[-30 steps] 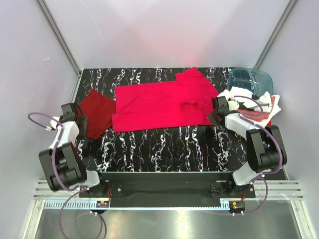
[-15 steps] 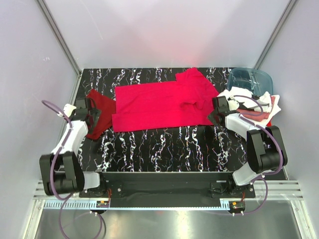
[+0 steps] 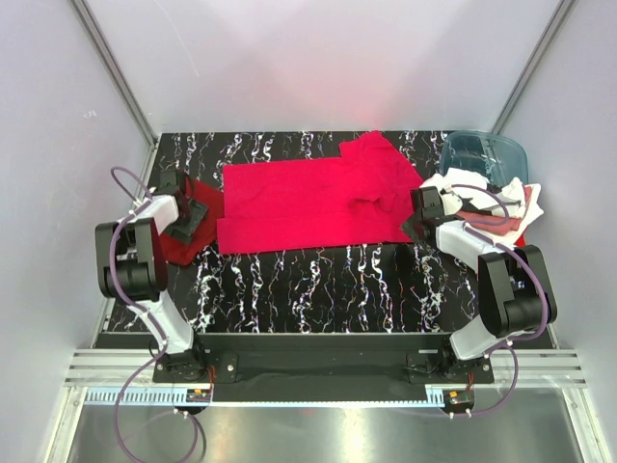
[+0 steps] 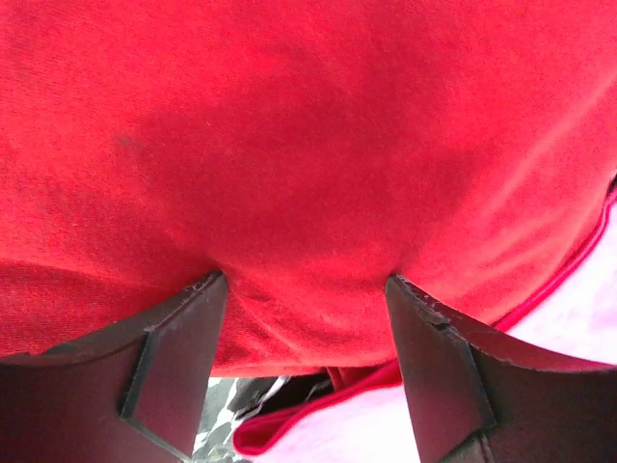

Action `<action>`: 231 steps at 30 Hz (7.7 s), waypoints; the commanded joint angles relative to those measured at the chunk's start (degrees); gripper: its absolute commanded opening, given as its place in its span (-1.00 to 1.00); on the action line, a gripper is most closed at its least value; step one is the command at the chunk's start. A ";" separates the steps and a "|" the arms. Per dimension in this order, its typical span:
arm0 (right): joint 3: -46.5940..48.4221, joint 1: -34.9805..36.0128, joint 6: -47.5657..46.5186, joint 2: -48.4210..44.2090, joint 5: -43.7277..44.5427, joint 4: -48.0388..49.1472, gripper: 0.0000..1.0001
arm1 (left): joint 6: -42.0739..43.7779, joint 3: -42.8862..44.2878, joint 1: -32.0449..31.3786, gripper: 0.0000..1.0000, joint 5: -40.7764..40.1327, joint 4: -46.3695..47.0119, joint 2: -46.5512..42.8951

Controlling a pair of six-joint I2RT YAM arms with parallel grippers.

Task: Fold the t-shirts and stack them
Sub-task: Fold the tshirt

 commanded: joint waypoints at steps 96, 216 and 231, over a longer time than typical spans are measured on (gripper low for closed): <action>54.00 -0.23 -26.86 36.49 -4.08 -3.29 0.57 | 6.63 4.61 -37.52 0.45 -5.90 0.81 -7.03; 26.56 1.44 11.02 22.76 14.02 -9.34 0.40 | 0.22 -9.72 -36.03 0.98 -17.68 0.99 -30.23; 27.72 2.13 12.34 25.41 14.63 -14.18 -0.54 | -0.14 -8.66 -35.50 0.98 -17.51 -0.59 -29.45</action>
